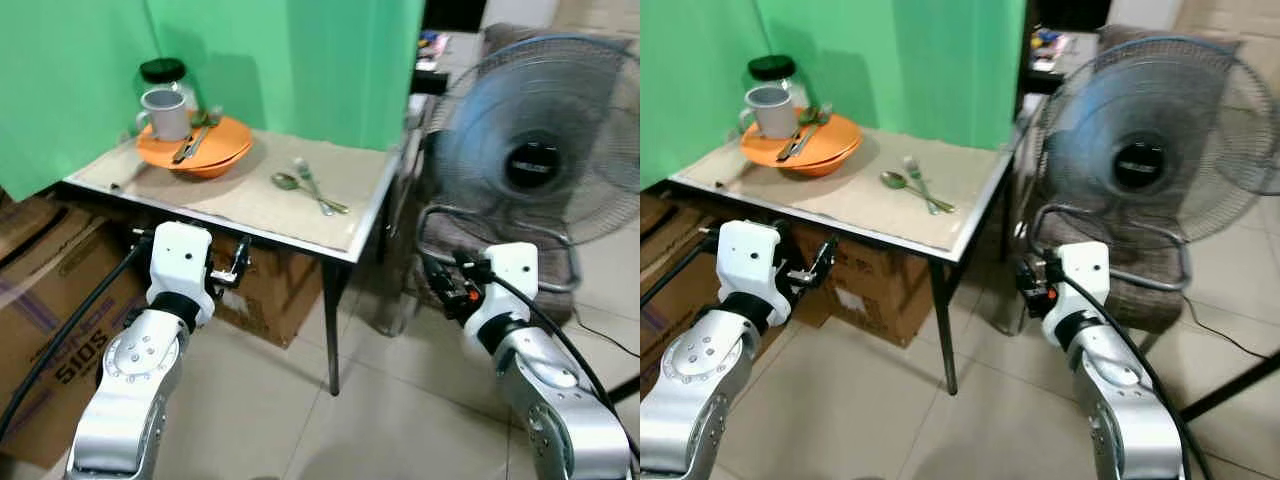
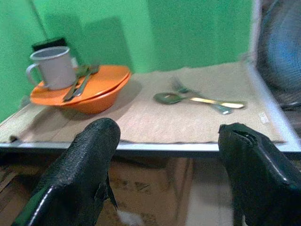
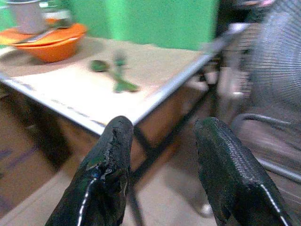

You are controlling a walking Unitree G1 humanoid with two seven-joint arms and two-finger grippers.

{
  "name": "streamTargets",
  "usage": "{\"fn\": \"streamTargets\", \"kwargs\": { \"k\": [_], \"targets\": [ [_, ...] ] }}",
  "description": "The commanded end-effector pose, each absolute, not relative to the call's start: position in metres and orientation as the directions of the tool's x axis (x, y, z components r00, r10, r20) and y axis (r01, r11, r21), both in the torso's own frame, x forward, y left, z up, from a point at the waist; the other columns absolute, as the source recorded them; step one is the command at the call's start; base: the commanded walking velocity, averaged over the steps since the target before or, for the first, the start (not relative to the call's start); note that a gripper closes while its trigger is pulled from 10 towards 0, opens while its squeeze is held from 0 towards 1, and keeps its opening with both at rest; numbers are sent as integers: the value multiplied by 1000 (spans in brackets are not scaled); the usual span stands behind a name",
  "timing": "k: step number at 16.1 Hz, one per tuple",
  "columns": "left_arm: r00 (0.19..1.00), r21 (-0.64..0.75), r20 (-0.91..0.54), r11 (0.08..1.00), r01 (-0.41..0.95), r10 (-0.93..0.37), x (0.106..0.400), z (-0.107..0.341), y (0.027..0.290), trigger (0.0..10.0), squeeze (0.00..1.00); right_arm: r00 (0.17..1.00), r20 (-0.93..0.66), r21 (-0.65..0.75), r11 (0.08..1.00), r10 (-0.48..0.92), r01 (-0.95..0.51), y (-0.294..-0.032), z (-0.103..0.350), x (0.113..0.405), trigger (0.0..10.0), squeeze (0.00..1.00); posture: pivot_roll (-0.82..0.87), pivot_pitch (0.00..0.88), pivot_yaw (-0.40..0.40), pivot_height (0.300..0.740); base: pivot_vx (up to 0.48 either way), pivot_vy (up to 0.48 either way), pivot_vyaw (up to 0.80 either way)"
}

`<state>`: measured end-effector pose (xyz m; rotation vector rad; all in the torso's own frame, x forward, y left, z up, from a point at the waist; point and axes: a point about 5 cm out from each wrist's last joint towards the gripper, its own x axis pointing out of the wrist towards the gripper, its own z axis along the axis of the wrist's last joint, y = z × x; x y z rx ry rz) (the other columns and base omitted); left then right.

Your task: Setting the table

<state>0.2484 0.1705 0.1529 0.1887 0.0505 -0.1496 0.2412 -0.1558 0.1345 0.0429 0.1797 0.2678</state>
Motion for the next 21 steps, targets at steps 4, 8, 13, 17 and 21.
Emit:
{"fn": "streamTargets", "kwargs": {
  "k": [4, 8, 13, 17, 21],
  "targets": [
    [985, 176, -73, 970, 166, -155, 248, 152, 168, 10000, 0, 927, -126, 92, 935, 353, -343, -148, 142, 235, 10000, 0, 109, 0, 45, 740, 287, 0, 0],
    [985, 180, -74, 969, 169, -159, 247, 151, 168, 10000, 0, 904, -141, 73, 915, 403, -396, -143, 141, 235, 10000, 0, 118, 0, 36, 740, 283, 0, 800],
    [985, 189, -77, 968, 167, -155, 245, 150, 169, 10000, 0, 898, -136, 76, 908, 419, -412, -143, 141, 237, 10000, 0, 132, 0, 23, 740, 269, 0, 640],
    [986, 192, -76, 968, 163, -152, 244, 150, 169, 10000, 0, 899, -136, 98, 909, 415, -405, -144, 142, 240, 10000, 0, 137, 0, 20, 740, 256, 0, 0],
    [985, 195, -77, 967, 167, -154, 243, 150, 168, 10000, 0, 894, -140, 89, 905, 425, -416, -144, 142, 241, 10000, 0, 137, 0, 19, 740, 247, 0, 0]
  ]
}}
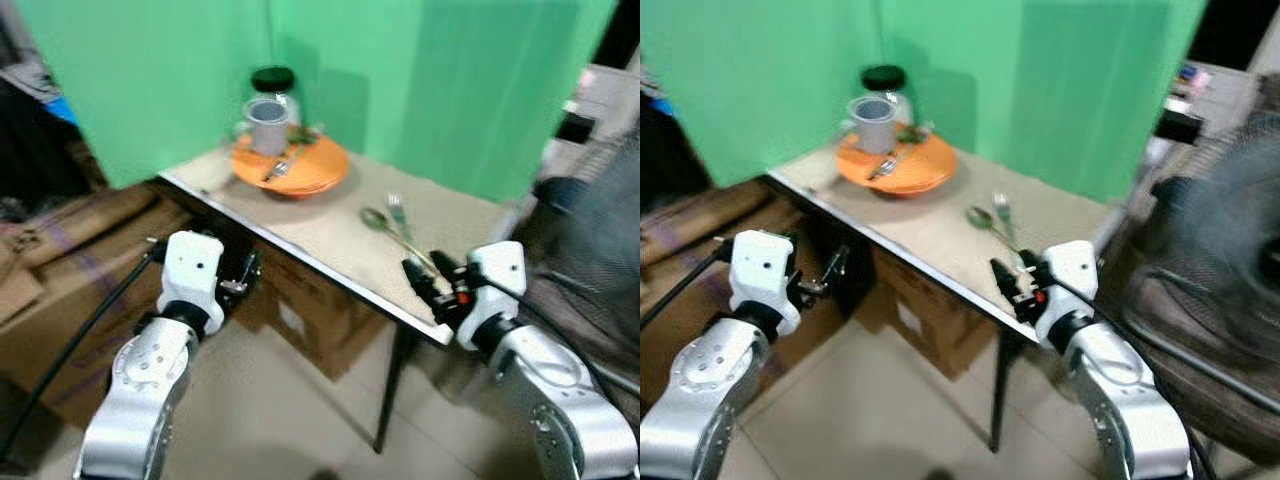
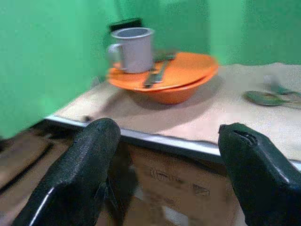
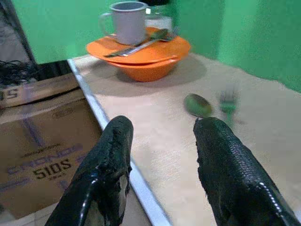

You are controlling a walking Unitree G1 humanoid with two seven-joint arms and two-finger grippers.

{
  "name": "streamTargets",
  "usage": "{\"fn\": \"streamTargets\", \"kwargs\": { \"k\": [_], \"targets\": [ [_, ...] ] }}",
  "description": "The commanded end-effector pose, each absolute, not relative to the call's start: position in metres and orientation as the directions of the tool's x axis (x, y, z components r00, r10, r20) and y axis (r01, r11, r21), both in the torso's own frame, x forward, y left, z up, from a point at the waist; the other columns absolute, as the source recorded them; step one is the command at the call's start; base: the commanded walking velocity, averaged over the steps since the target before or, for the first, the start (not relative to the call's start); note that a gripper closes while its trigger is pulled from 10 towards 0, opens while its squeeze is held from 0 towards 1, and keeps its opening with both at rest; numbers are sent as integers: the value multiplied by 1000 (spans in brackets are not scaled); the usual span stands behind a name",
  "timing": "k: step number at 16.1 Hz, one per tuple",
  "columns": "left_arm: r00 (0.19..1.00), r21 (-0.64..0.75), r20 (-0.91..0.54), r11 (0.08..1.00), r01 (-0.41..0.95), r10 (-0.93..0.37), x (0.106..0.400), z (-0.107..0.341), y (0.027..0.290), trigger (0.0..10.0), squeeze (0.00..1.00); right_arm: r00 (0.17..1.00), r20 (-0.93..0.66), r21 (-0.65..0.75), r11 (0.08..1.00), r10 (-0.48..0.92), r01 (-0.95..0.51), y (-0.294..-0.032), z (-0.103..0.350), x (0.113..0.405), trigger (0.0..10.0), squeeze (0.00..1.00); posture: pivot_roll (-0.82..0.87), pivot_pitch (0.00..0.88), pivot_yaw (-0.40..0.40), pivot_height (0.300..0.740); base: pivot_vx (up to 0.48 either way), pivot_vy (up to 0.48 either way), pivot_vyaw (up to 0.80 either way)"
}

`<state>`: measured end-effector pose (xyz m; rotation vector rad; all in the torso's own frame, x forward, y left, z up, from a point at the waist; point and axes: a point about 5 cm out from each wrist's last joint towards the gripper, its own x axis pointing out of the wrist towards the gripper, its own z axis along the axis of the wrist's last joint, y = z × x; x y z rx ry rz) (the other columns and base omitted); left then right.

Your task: Setting the table

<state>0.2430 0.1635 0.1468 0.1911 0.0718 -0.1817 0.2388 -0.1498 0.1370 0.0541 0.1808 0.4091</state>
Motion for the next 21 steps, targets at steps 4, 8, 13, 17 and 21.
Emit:
{"fn": "streamTargets", "kwargs": {
  "k": [4, 8, 13, 17, 21],
  "targets": [
    [985, 196, -78, 966, 169, -157, 244, 151, 168, 10000, 0, 884, -143, 75, 896, 445, -439, -141, 142, 240, 10000, 0, 140, 0, 18, 740, 182, 0, 0],
    [984, 192, -75, 966, 176, -164, 244, 152, 168, 10000, 0, 886, -146, 77, 898, 441, -434, -141, 142, 242, 10000, 0, 139, 0, 20, 740, 196, 0, 600],
    [982, 189, -75, 965, 183, -172, 245, 152, 167, 10000, 0, 896, -142, 102, 907, 420, -409, -143, 141, 242, 10000, 0, 138, 0, 26, 740, 299, 0, 81],
    [981, 187, -77, 964, 189, -178, 245, 152, 167, 10000, 0, 899, -145, 111, 910, 413, -400, -143, 141, 242, 10000, 0, 137, 0, 29, 740, 304, 0, 0],
    [980, 189, -78, 963, 194, -182, 245, 152, 167, 10000, 0, 898, -155, 121, 910, 413, -397, -143, 140, 242, 10000, 0, 137, 0, 29, 740, 304, 0, -545]
  ]
}}
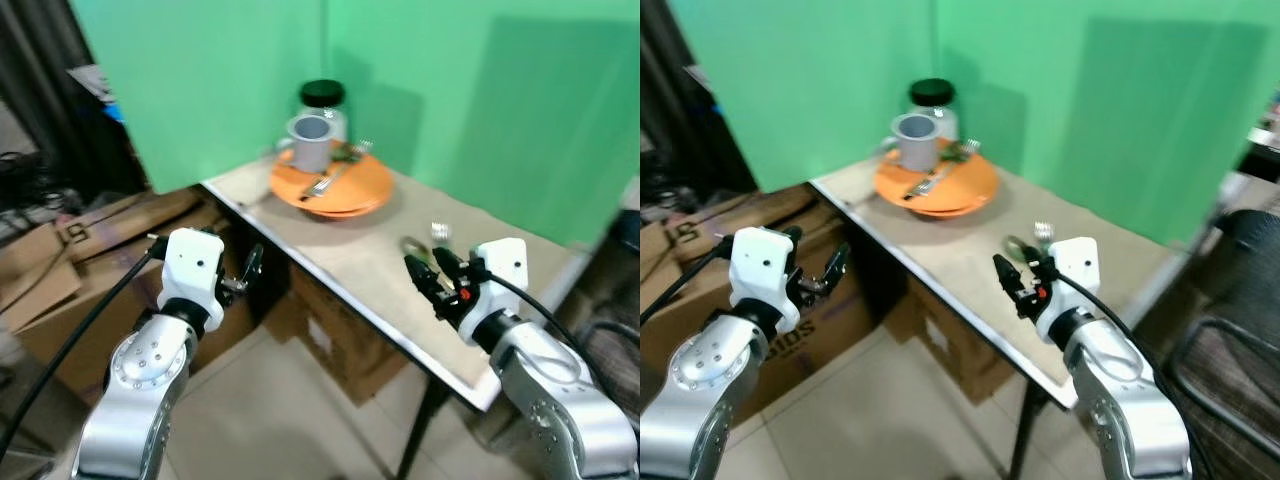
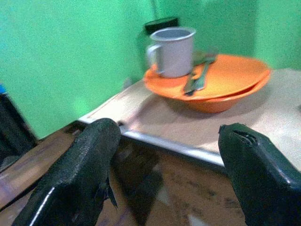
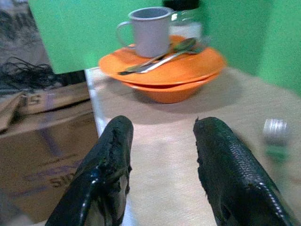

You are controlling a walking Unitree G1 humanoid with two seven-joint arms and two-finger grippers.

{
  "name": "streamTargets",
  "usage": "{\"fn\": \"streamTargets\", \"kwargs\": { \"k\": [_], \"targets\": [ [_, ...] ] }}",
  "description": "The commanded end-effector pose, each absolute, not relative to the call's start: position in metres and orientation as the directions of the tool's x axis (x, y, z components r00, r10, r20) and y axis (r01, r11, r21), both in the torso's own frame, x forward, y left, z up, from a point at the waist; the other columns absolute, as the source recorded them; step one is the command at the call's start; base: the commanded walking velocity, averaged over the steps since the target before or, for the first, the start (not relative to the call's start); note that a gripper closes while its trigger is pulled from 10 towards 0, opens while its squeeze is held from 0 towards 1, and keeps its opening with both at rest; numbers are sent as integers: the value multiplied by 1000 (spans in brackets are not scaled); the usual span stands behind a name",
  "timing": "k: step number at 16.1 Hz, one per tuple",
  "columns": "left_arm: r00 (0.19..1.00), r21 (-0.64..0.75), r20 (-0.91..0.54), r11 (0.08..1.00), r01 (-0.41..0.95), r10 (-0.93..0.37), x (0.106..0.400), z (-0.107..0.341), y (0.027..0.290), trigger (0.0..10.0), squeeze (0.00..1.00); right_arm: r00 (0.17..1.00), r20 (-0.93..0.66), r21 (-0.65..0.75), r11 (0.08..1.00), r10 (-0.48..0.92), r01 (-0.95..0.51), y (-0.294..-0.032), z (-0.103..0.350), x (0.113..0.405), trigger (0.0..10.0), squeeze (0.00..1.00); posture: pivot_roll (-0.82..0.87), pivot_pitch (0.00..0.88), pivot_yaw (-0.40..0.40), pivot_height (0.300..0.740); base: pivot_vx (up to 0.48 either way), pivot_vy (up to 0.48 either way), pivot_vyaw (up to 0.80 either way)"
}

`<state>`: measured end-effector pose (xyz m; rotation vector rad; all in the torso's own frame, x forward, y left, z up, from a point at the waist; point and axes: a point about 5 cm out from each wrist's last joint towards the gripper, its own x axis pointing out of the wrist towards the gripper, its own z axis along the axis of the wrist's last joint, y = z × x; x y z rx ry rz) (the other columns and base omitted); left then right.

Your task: Setting the table

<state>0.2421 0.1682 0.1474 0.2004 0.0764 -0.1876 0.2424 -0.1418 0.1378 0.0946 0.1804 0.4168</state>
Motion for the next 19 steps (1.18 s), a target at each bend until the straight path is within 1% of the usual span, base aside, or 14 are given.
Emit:
{"fn": "streamTargets", "kwargs": {
  "k": [1, 2, 6, 16, 18, 19],
  "targets": [
    [979, 189, -81, 962, 197, -185, 245, 152, 166, 10000, 0, 899, -154, 118, 910, 411, -396, -144, 140, 242, 10000, 0, 136, 0, 31, 740, 296, 0, 0],
    [978, 190, -84, 960, 204, -191, 245, 151, 166, 10000, 0, 900, -153, 116, 912, 408, -394, -144, 140, 242, 10000, 0, 135, 0, 31, 740, 289, 0, 0],
    [970, 200, -105, 950, 238, -221, 243, 148, 163, 10000, 0, 903, -154, 118, 915, 401, -386, -145, 140, 242, 10000, 0, 133, 0, 33, 740, 0, 0, 0],
    [967, 202, -112, 948, 247, -228, 243, 147, 161, 10000, 0, 903, -160, 118, 915, 400, -385, -146, 141, 244, 10000, 0, 132, 0, 28, 740, 0, 0, 0],
    [949, 207, -155, 930, 304, -275, 241, 140, 160, 10000, 0, 915, -210, 51, 939, 343, -340, -146, 139, 252, 10000, 0, 125, 0, 31, 740, 0, 0, 0],
    [944, 209, -165, 925, 316, -285, 241, 139, 160, 10000, 0, 916, -217, 41, 941, 336, -335, -146, 139, 254, 10000, 0, 124, 0, 32, 740, 0, 0, 0]
  ]
}}
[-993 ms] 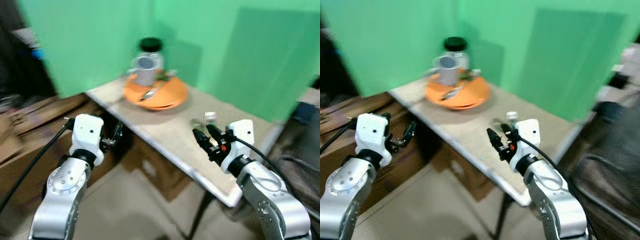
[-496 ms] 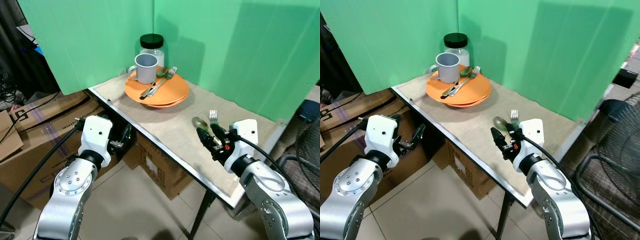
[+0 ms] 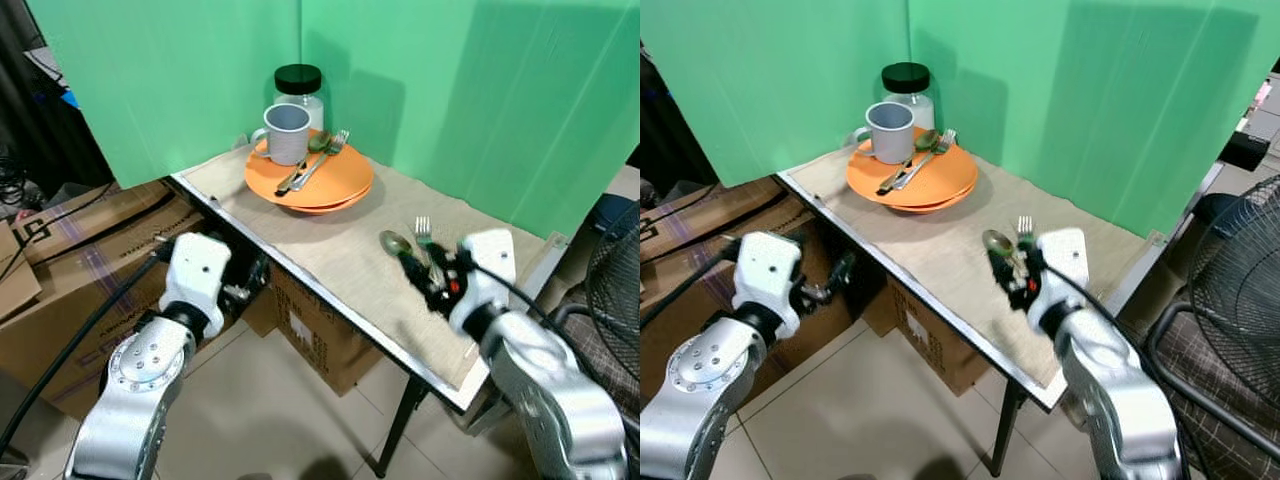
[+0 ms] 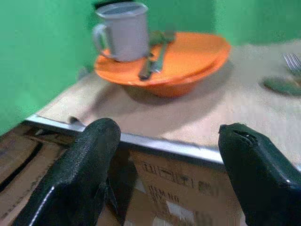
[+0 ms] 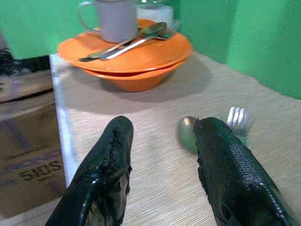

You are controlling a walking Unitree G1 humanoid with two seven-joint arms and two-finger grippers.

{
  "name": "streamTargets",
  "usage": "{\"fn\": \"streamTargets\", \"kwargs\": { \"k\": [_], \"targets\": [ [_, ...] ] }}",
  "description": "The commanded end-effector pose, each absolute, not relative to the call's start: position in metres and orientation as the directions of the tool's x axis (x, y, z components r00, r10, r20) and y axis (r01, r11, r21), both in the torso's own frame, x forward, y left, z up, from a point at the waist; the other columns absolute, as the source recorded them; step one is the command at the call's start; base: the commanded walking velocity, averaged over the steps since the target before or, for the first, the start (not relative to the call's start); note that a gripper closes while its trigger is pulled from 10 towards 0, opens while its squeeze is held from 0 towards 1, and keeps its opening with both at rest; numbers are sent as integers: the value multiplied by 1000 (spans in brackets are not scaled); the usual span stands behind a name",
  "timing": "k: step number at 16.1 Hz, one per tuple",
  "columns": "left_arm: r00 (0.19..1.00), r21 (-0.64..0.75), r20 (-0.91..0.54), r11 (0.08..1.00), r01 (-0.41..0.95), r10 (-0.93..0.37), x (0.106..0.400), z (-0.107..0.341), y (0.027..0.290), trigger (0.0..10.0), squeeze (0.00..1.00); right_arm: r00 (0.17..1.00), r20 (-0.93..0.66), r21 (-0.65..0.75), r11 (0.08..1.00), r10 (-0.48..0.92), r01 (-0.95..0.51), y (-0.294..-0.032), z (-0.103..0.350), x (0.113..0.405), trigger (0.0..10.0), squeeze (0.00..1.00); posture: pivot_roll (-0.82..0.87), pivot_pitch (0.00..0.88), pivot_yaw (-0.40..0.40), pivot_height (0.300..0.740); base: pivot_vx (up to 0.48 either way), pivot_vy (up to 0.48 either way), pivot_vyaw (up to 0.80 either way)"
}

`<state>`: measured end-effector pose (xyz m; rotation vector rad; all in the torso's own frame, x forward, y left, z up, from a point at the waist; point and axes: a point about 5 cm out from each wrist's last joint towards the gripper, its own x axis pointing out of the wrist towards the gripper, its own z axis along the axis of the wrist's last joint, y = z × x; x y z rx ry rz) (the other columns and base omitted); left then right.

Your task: Setting the table

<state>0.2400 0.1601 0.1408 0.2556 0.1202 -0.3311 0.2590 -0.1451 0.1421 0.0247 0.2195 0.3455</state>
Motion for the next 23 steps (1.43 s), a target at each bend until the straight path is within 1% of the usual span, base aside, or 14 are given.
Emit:
{"fn": "streamTargets", "kwargs": {
  "k": [1, 4, 5, 7, 10, 11, 12, 14, 16, 17, 18, 20, 21, 23],
  "targets": [
    [901, 230, -229, 879, 417, -367, 236, 131, 159, 10000, 0, 912, -264, 72, 949, 315, -308, -144, 138, 267, 10000, 1000, 125, 0, 26, 740, 0, 0, 0],
    [839, 224, -301, 821, 525, -454, 229, 124, 162, 10000, 0, 887, -357, 46, 954, 294, -297, -137, 132, 286, 10000, 1000, 135, 0, 12, 740, 0, 0, 0],
    [798, 209, -317, 783, 585, -512, 228, 122, 160, 10000, 0, 882, -378, 24, 956, 280, -293, -132, 130, 296, 10000, 1000, 143, 0, 3, 740, 0, 0, 0],
    [745, 200, -336, 729, 654, -576, 226, 120, 154, 10000, 0, 881, -424, -18, 971, 210, -240, -131, 124, 315, 10000, 1000, 147, 0, -4, 740, 0, 0, 0],
    [734, 198, -336, 717, 668, -590, 225, 119, 148, 10000, 0, 871, -468, -47, 981, 146, -190, -140, 119, 327, 10000, 1000, 147, 0, -8, 740, 0, 0, 0],
    [726, 198, -338, 709, 677, -599, 224, 118, 146, 10000, 0, 873, -471, -56, 983, 126, -172, -147, 121, 333, 10000, 478, 144, 0, -6, 740, 0, 0, 0],
    [722, 199, -339, 704, 681, -603, 224, 117, 146, 10000, 0, 875, -472, -62, 986, 106, -153, -152, 122, 337, 10000, 0, 141, 0, -4, 740, 0, 0, 0],
    [718, 201, -339, 698, 687, -608, 224, 117, 144, 10000, 0, 892, -429, -51, 981, 145, -185, -157, 130, 343, 10000, 0, 138, 0, -1, 740, 0, 0, 0],
    [695, 198, -341, 675, 711, -632, 223, 116, 138, 10000, 0, 878, -350, -59, 928, 326, -368, -159, 143, 344, 10000, 0, 127, 0, 4, 740, 0, 0, 0],
    [655, 176, -350, 640, 748, -670, 222, 114, 131, 10000, 0, 832, -354, -86, 871, 428, -484, -161, 143, 342, 10000, 0, 120, 0, 9, 740, 0, 0, 0],
    [646, 171, -352, 632, 756, -677, 222, 114, 129, 10000, 0, 821, -358, -92, 858, 444, -504, -162, 143, 342, 10000, 0, 120, 0, 9, 740, 0, 0, 0],
    [572, 127, -375, 571, 811, -729, 219, 108, 120, 10000, 0, 745, -434, -134, 782, 506, -609, -163, 136, 342, 10000, 0, 114, 0, 9, 740, 0, 0, 0],
    [569, 124, -375, 569, 813, -732, 219, 108, 119, 10000, 0, 737, -444, -136, 775, 509, -617, -164, 134, 343, 10000, 0, 114, 0, 9, 740, 0, 0, 0],
    [565, 129, -377, 563, 817, -734, 222, 107, 117, 10000, 0, 676, -527, -140, 731, 516, -668, -164, 124, 342, 10000, 0, 114, 0, 2, 740, 0, 0, 0]
  ]
}}
